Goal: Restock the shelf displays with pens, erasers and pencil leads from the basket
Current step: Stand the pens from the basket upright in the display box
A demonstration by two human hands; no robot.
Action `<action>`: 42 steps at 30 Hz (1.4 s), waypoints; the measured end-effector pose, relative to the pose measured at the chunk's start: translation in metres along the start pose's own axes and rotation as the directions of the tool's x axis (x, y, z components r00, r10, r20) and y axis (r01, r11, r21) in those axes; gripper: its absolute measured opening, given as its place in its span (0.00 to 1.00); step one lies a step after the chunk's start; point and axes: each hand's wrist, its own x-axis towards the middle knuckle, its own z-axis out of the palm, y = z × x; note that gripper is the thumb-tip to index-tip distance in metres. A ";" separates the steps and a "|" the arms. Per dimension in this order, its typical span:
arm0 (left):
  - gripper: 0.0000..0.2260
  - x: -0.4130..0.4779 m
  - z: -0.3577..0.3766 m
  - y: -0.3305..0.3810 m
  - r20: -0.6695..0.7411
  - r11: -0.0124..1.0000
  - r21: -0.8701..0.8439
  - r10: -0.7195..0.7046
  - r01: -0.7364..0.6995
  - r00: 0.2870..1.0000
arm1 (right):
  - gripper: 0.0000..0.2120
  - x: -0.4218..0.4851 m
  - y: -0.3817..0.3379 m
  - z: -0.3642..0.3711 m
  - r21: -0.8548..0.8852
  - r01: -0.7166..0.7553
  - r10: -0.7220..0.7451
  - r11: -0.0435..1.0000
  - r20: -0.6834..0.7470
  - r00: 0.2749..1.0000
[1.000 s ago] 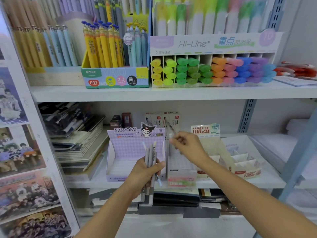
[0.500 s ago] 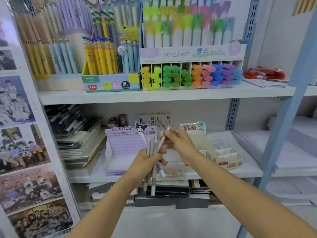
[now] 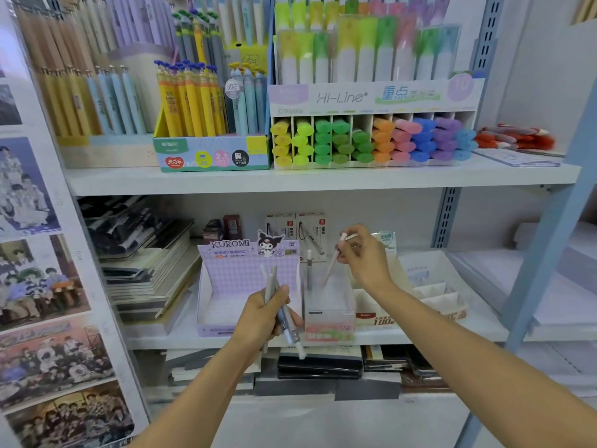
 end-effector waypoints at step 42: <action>0.13 0.019 -0.006 -0.011 0.034 0.982 -0.178 -0.054 0.059 0.998 | 0.09 0.017 0.019 0.036 -0.341 0.203 -0.131 0.918 0.222 0.966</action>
